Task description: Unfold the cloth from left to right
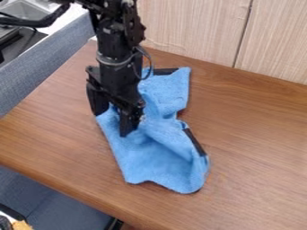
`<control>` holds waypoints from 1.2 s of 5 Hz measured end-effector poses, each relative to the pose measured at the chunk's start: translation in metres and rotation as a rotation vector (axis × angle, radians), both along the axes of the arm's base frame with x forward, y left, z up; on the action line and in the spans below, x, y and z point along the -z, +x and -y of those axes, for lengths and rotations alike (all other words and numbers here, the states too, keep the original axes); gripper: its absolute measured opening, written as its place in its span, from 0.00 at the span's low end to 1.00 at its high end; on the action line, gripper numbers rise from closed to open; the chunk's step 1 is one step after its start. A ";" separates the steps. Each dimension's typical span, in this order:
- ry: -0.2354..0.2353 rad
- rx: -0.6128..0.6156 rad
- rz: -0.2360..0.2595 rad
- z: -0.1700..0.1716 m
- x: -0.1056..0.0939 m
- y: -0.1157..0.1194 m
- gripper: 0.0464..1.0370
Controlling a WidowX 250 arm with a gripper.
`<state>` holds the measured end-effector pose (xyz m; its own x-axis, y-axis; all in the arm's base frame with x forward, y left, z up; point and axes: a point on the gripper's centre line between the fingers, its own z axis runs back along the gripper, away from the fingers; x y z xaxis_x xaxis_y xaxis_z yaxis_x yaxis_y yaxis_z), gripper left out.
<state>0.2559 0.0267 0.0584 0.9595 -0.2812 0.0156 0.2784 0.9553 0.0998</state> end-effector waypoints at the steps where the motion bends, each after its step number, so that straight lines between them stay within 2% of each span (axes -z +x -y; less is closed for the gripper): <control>1: -0.004 0.024 -0.002 0.000 0.002 0.010 0.90; 3: -0.012 0.028 -0.004 -0.003 0.003 0.018 0.31; 4: -0.014 0.030 -0.012 -0.003 0.003 0.017 0.11; 5: -0.033 0.044 -0.021 0.003 0.002 0.015 0.04; 6: -0.070 0.069 0.003 0.016 -0.010 0.025 0.04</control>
